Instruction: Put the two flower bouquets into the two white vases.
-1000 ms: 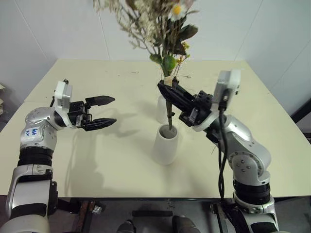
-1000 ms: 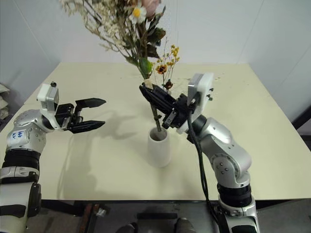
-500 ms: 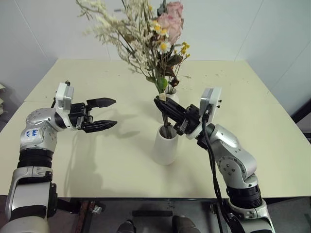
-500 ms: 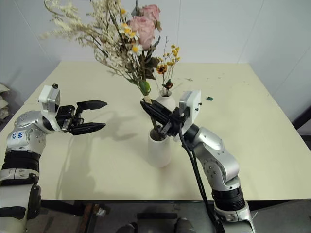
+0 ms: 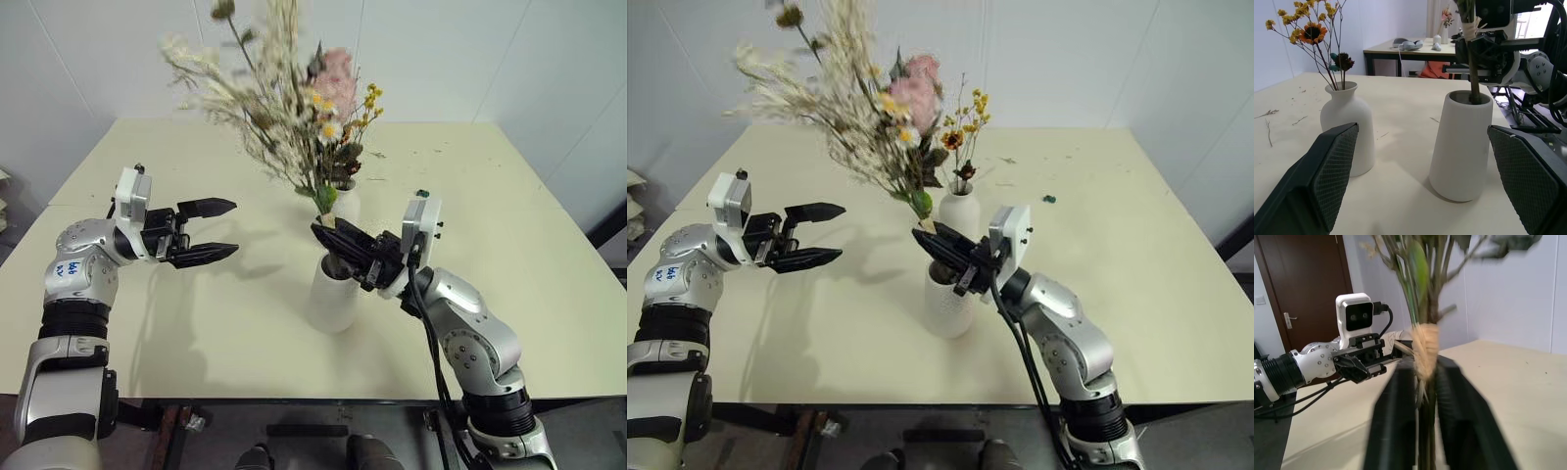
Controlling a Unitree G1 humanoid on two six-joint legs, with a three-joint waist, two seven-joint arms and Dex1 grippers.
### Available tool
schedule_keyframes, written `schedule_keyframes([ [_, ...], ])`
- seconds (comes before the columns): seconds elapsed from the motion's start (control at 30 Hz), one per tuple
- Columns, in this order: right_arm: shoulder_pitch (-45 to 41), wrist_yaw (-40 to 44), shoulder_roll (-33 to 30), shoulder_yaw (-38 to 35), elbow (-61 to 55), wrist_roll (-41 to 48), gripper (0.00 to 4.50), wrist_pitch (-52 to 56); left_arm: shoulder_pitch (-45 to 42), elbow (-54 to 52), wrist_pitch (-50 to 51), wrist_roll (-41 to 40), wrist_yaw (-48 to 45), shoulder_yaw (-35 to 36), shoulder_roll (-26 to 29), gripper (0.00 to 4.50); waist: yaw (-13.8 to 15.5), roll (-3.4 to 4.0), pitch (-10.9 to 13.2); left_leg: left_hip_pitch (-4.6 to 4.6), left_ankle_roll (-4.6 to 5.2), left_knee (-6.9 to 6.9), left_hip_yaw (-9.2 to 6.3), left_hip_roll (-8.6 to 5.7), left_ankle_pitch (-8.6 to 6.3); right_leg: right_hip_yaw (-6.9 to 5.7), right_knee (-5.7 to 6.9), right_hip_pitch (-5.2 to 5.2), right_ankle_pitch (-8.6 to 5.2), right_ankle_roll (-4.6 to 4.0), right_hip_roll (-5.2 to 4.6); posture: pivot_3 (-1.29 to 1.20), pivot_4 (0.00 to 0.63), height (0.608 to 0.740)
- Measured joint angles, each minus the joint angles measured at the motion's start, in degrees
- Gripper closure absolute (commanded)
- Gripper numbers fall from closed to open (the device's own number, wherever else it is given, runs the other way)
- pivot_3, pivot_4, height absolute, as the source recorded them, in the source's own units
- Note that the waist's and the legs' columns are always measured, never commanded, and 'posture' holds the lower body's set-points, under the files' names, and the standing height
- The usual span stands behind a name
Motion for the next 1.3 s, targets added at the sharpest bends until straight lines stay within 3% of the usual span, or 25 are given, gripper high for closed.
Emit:
schedule_keyframes([
  [0.3,1.8,0.9,-1.9,0.0,-1.7,-0.2,0.06,0.2,0.0,0.0,-0.1,0.0,0.0,0.0,-0.3,0.00,0.1,0.00,0.0,0.00,0.00,0.00,0.00,0.00,0.00,0.00,0.00,0.00,0.00,0.00,0.00,0.00,0.150,0.740],
  [0.47,3.9,1.0,-5.1,-0.5,-4.8,1.0,0.06,1.7,-0.1,0.1,-0.3,0.0,0.0,0.0,-0.6,0.00,0.2,0.00,0.0,-0.01,0.00,0.00,0.00,-0.01,0.00,0.00,-0.02,0.00,-0.01,0.00,-0.01,0.00,0.150,0.740],
  [0.7,8.4,1.9,-17.6,-7.8,-12.9,6.0,0.06,7.6,-1.7,1.1,-1.3,0.5,0.0,-0.1,-2.5,0.00,1.4,-0.03,0.0,-0.01,0.00,0.02,0.00,-0.01,0.00,-0.01,-0.09,0.04,-0.02,-0.02,0.00,0.00,0.150,0.740],
  [0.97,14.3,5.3,-32.9,-21.0,-15.4,10.7,0.06,12.8,-4.4,6.6,-3.8,1.8,0.0,-1.2,-4.0,0.00,1.5,-0.05,0.0,-0.05,0.01,0.02,0.00,-0.02,-0.01,-0.02,-0.25,0.09,-0.02,-0.01,-0.02,0.00,0.150,0.740],
  [1.17,20.4,8.3,-37.7,-29.7,-13.5,11.3,0.06,14.2,-6.0,10.7,-6.9,3.0,0.0,-1.1,-4.1,0.00,1.5,-0.06,0.0,-0.06,0.02,0.02,0.02,-0.03,-0.02,-0.02,-0.32,0.11,0.00,0.01,-0.02,0.00,0.150,0.740],
  [1.3,26.1,10.7,-40.4,-39.0,-9.4,10.4,0.06,15.2,-7.7,17.8,-11.1,5.2,0.0,0.1,-0.1,0.00,1.3,-0.08,0.0,-0.07,0.03,0.03,0.03,-0.02,-0.02,-0.02,-0.36,0.10,0.00,0.01,-0.01,0.00,0.150,0.740],
])
